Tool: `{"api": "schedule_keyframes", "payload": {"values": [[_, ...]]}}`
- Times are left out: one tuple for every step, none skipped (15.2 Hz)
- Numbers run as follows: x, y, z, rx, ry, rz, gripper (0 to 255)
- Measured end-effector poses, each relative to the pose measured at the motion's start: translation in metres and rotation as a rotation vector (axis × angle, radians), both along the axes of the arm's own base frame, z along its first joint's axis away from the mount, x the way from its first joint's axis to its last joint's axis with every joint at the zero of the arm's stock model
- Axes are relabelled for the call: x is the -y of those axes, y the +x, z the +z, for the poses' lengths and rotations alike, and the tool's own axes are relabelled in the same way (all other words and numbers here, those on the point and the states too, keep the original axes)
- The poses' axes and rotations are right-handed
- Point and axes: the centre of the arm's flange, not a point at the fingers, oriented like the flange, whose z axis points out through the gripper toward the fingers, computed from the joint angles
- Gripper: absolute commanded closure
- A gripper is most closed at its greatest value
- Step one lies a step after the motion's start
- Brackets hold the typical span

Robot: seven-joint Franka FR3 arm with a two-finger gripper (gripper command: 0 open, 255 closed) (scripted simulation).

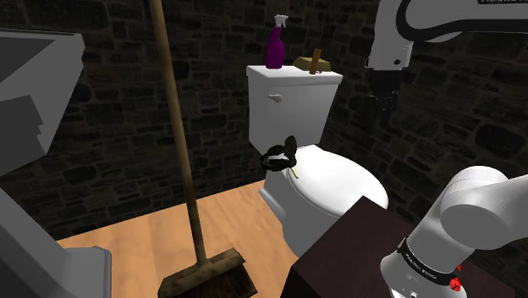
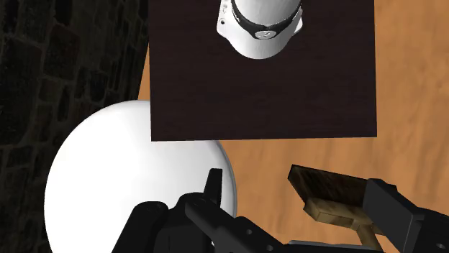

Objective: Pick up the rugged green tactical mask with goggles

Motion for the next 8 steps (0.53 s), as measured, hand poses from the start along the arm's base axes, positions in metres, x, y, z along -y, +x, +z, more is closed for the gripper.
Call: {"api": "schedule_keyframes", "payload": {"values": [[0.0, 0.0, 0.0, 0.0, 0.0, 0.0, 0], [0.002, 0.004, -0.003, 0.002, 0.001, 0.007, 0], [0.006, 0.008, -0.01, 0.007, 0.003, 0.019, 0], [0.01, 0.014, -0.017, 0.012, 0.005, 0.032, 0], [0.014, 0.021, -0.028, 0.017, 0.008, 0.047, 0], [0.017, 0.029, -0.039, 0.023, 0.01, 0.063, 0], [0.02, 0.037, -0.047, 0.031, 0.012, 0.079, 0], [0.021, 0.044, -0.055, 0.038, 0.014, 0.095, 0]]}}
